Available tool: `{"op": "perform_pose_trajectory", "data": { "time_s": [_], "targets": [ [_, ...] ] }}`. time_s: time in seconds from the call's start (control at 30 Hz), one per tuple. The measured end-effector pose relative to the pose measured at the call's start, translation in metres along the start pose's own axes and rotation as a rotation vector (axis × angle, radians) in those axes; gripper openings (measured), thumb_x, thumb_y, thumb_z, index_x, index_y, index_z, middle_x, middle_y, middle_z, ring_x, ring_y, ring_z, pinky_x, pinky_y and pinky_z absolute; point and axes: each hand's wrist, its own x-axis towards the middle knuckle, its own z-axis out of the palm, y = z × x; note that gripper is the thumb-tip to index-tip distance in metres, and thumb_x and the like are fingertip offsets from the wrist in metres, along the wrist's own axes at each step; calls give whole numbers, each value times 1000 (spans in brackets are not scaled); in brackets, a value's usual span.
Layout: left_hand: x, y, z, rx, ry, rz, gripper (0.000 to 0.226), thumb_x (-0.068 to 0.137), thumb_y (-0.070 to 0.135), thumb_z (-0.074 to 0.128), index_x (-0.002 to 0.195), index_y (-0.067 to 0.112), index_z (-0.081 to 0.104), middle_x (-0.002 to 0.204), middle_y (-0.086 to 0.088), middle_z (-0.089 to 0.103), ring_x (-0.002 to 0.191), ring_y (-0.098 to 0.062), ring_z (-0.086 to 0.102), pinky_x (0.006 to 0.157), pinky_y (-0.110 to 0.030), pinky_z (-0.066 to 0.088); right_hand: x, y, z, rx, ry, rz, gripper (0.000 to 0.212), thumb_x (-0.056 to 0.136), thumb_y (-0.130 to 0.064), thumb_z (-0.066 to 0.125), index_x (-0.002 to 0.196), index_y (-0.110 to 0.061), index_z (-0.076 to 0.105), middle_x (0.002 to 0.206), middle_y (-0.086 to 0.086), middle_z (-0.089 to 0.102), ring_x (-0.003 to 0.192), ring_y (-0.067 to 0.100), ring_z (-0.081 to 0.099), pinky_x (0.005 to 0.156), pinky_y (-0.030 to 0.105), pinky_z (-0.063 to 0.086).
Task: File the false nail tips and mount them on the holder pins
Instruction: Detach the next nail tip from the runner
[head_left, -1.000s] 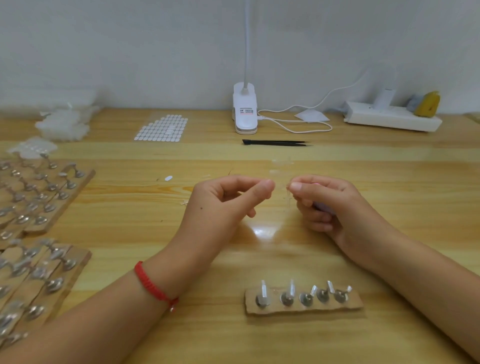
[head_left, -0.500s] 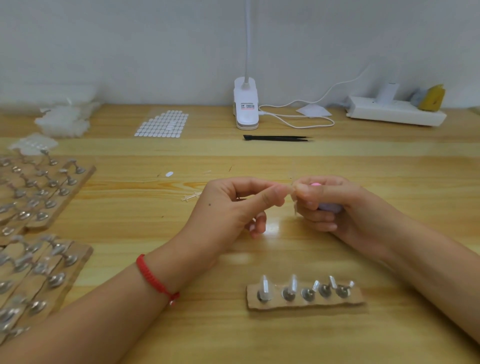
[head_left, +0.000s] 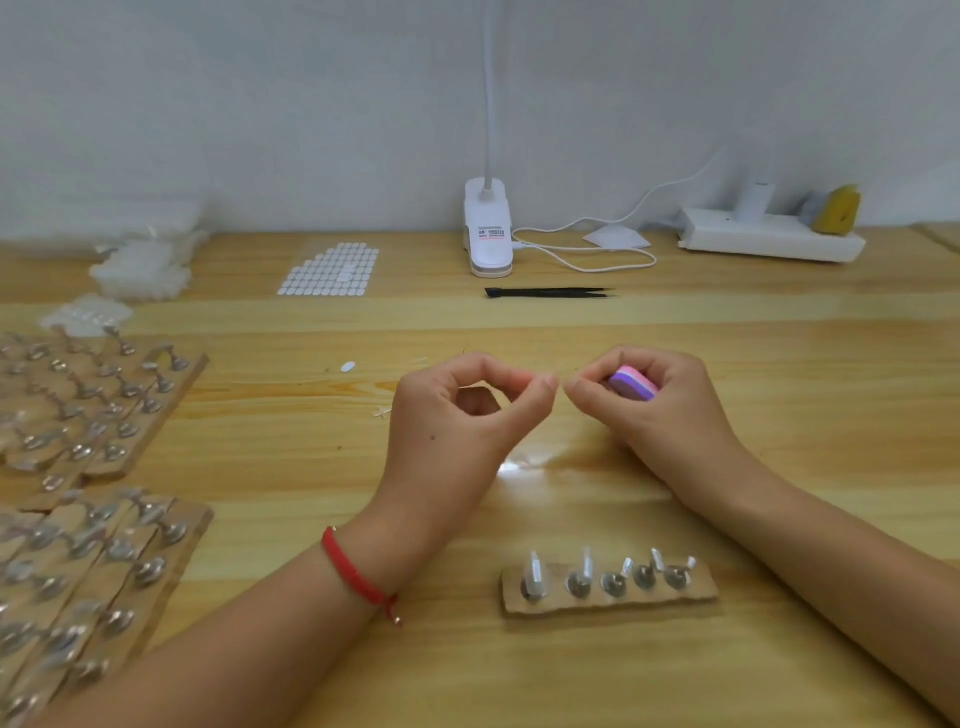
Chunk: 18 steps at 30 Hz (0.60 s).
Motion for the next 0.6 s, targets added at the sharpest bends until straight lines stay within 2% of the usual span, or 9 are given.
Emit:
{"op": "perform_pose_trajectory", "data": {
  "time_s": [0.07, 0.17, 0.2, 0.27, 0.33, 0.37, 0.47, 0.6],
  "targets": [
    [-1, 1, 0, -24, 1, 36, 17, 79, 24, 75, 66, 22, 65, 38, 13, 42, 36, -3, 31, 41, -13, 28, -1, 1, -5, -203, -76, -37, 14, 77, -10, 75, 65, -16, 69, 56, 11, 57, 53, 7, 47, 56, 16, 39],
    [0, 2, 1, -42, -44, 51, 15, 83, 31, 66, 74, 20, 60, 42, 7, 37, 40, -12, 32, 42, -19, 25, -4, 0, -6, -356, -174, -125, 5, 80, -22, 72, 84, -24, 69, 57, -3, 51, 50, 6, 43, 53, 15, 36],
    [1, 1, 1, -37, -60, 52, 15, 84, 31, 63, 77, 18, 59, 43, 4, 37, 42, -15, 33, 42, -20, 26, -3, 1, -6, -281, -174, -97, 9, 82, -25, 65, 91, -23, 66, 61, -4, 50, 50, 7, 42, 50, 15, 34],
    [2, -2, 3, -33, -82, 37, 16, 90, 27, 62, 81, 15, 57, 43, 4, 39, 41, -11, 35, 41, -16, 28, 3, 0, -7, 146, -176, 149, 21, 81, -23, 47, 95, -16, 61, 66, -4, 45, 49, 9, 34, 43, 19, 24],
    [4, -3, 3, -24, -110, -3, 14, 92, 25, 60, 83, 15, 57, 42, 8, 42, 38, -5, 38, 41, -12, 31, 8, -3, -7, 561, -199, 394, 25, 84, -16, 38, 96, -9, 59, 68, 0, 42, 49, 8, 29, 40, 21, 16],
    [5, -4, 3, -24, -134, -30, 13, 92, 25, 59, 83, 16, 57, 42, 8, 44, 38, -4, 40, 42, -12, 33, 9, -4, -7, 643, -203, 454, 25, 85, -14, 37, 97, -8, 58, 69, 2, 42, 49, 9, 30, 38, 20, 16],
    [8, -8, 4, -40, -201, -104, 11, 91, 28, 60, 82, 20, 60, 45, 6, 49, 39, -3, 45, 44, -12, 37, 10, -3, -5, 733, -216, 485, 31, 74, -15, 46, 102, -6, 56, 72, 4, 43, 49, 9, 32, 33, 17, 22],
    [10, -11, 6, -44, -247, -128, 10, 88, 31, 64, 81, 23, 64, 43, 9, 50, 40, -2, 47, 45, -12, 37, 9, -2, -3, 708, -202, 442, 37, 68, -17, 47, 103, -6, 56, 67, 0, 40, 50, 8, 31, 34, 17, 20]
  ]
}}
